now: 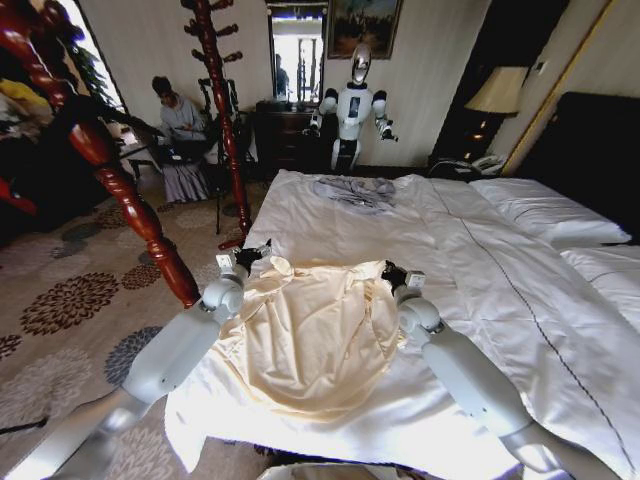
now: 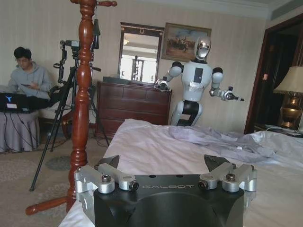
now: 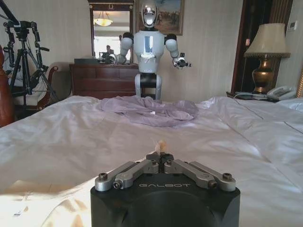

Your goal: Pick up the clothes from the bed and hang them on the clothes hanger.

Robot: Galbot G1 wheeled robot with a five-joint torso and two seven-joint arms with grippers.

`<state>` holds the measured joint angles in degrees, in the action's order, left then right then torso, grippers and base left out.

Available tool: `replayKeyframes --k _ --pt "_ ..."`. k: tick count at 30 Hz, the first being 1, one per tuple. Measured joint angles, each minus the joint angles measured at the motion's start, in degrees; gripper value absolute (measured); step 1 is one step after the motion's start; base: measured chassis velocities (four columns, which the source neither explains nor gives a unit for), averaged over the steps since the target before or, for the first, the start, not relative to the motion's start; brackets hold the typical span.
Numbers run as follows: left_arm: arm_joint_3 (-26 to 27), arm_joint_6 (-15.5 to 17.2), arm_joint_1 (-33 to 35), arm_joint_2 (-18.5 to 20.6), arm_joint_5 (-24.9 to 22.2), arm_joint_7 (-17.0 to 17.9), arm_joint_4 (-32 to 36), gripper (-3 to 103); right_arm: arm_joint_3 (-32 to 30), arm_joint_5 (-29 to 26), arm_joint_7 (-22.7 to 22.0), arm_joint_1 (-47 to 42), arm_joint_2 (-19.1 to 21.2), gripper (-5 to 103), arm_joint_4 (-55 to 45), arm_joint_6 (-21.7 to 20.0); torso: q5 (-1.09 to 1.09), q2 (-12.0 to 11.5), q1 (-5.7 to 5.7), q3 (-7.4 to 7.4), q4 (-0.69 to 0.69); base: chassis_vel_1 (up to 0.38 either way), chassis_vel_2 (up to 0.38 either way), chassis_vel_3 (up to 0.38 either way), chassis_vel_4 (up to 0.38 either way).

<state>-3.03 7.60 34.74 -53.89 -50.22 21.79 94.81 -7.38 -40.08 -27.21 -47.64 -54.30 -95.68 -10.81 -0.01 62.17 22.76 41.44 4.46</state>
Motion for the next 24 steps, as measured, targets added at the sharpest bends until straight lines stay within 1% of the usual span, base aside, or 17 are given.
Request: replayKeyframes --k 3,4,6,7,8,9,11,12,15,16,19,20,22,24 --pt "1.37 0.69 2.19 2.07 -0.06 0.95 4.32 100 -1.02 2.27 0.42 -2.55 0.15 0 -1.95 0.45 0.0 0.0 0.0 0.0 0.02 0.0 0.0 0.0 0.0" --pt "1.37 0.69 2.19 2.07 -0.06 0.95 4.32 100 -1.02 2.27 0.42 -2.55 0.15 0 -1.95 0.45 0.0 0.0 0.0 0.0 0.02 0.0 0.0 0.0 0.0" --pt "2.69 1.33 3.96 3.82 0.07 1.44 8.11 100 -1.19 4.74 1.13 -3.93 0.01 0 -2.53 0.96 0.0 0.0 0.0 0.0 0.0 0.0 0.0 0.0 0.0" --pt "2.69 1.33 3.96 3.82 0.07 1.44 8.11 100 -1.19 4.74 1.13 -3.93 0.01 0 -2.53 0.96 0.0 0.0 0.0 0.0 0.0 0.0 0.0 0.0 0.0" --pt "4.15 1.63 5.57 5.33 0.61 1.49 10.76 100 -1.22 6.09 1.47 -4.68 -0.23 0 -2.85 1.17 0.0 0.0 -0.01 0.0 0.02 0.0 0.0 0.0 0.0" --pt "5.04 1.77 6.52 6.03 0.89 1.5 12.03 100 -1.23 6.4 1.51 -4.94 -0.38 0 -3.05 1.19 0.02 0.0 0.0 -0.01 0.02 0.0 0.0 0.0 0.0" --pt "6.89 2.13 8.98 8.75 1.33 1.54 15.58 100 -1.25 6.84 1.55 -5.51 -0.57 0 -3.8 1.19 0.0 0.0 0.0 0.0 -0.02 0.0 0.0 0.0 0.0" --pt "6.89 2.13 8.98 8.75 1.33 1.54 15.58 100 -1.25 6.84 1.55 -5.51 -0.57 0 -3.8 1.19 0.0 0.0 0.0 0.0 -0.02 0.0 0.0 0.0 0.0" --pt "8.53 2.91 11.04 12.28 3.11 1.6 19.51 100 -1.38 7.29 1.55 -6.2 -0.33 0 -4.41 1.19 0.0 0.0 0.0 0.0 -0.01 0.0 0.0 0.0 0.0" --pt "8.53 2.91 11.04 12.28 3.11 1.6 19.51 100 -1.38 7.29 1.55 -6.2 -0.33 0 -4.41 1.19 0.0 0.0 0.0 0.0 -0.01 0.0 0.0 0.0 0.0" --pt "9.62 3.39 11.14 13.86 3.4 2.25 21.54 100 -1.65 7.62 1.54 -7.14 -0.15 0 -5.16 1.18 0.01 0.0 0.0 0.0 0.01 0.0 0.0 0.0 0.0" --pt "10.12 3.66 10.45 14.84 3.16 2.57 22.4 100 -1.97 7.69 1.5 -7.61 -0.12 0 -5.7 1.13 0.0 0.0 0.0 0.0 0.02 0.0 0.0 0.0 0.0" --pt "10.34 3.84 9.95 15.34 2.91 2.75 22.69 100 -2.17 7.71 1.47 -7.8 -0.12 0 -5.95 1.07 0.01 0.0 0.0 0.0 0.01 0.0 0.0 0.0 0.0" --pt "10.82 4.3 8.06 16.68 1.73 3.35 23.09 100 -2.86 7.65 1.25 -8.35 0.03 0 -6.85 0.57 0.01 0.01 0.0 0.0 0.01 0.0 0.0 0.0 0.0"
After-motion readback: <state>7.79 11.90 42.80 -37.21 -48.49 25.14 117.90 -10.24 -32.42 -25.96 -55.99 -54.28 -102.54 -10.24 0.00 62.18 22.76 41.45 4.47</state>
